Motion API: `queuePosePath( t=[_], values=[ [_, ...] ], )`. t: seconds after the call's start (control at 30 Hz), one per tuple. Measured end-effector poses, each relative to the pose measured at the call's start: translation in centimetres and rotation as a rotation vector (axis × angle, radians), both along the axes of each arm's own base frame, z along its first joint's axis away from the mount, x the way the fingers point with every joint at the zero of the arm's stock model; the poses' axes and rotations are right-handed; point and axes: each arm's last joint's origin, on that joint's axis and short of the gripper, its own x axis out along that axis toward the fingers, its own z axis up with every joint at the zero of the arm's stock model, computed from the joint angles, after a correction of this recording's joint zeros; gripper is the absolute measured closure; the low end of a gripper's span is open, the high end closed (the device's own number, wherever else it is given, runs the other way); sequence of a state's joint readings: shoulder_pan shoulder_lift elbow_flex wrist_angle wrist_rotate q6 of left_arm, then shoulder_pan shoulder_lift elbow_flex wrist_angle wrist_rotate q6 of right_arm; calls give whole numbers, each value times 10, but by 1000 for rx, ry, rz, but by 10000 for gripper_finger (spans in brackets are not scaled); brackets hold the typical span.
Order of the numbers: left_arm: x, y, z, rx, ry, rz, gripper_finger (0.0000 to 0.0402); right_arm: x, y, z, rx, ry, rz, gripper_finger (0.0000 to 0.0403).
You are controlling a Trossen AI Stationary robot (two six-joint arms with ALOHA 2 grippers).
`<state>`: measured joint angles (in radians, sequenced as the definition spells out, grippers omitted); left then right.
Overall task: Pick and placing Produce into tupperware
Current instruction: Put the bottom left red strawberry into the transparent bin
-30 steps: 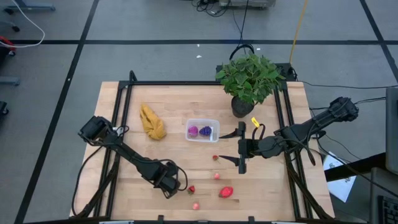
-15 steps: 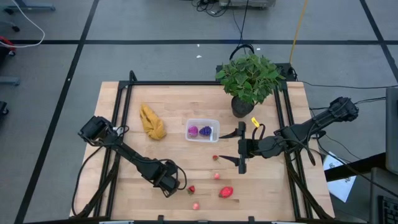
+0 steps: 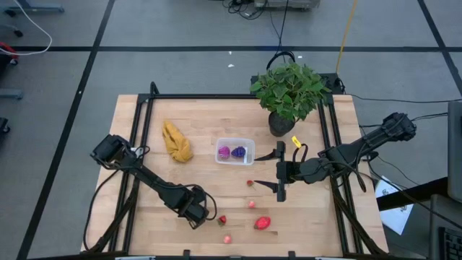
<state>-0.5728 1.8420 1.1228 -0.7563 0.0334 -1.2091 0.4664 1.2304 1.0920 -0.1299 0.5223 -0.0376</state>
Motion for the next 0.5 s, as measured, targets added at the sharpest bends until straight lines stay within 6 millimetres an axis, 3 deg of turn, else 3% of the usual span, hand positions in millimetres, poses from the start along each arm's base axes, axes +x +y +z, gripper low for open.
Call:
queuePosePath(
  t=[0.13, 0.37, 0.5],
  values=[
    [0, 0, 0, -1, -1, 1, 278, 0, 0, 0, 0, 0, 0, 94],
    [0, 0, 0, -1, 2, 16, 232, 0, 0, 0, 0, 0, 0, 94],
    [0, 0, 0, -1, 2, 16, 241, 0, 0, 0, 0, 0, 0, 94]
  ],
)
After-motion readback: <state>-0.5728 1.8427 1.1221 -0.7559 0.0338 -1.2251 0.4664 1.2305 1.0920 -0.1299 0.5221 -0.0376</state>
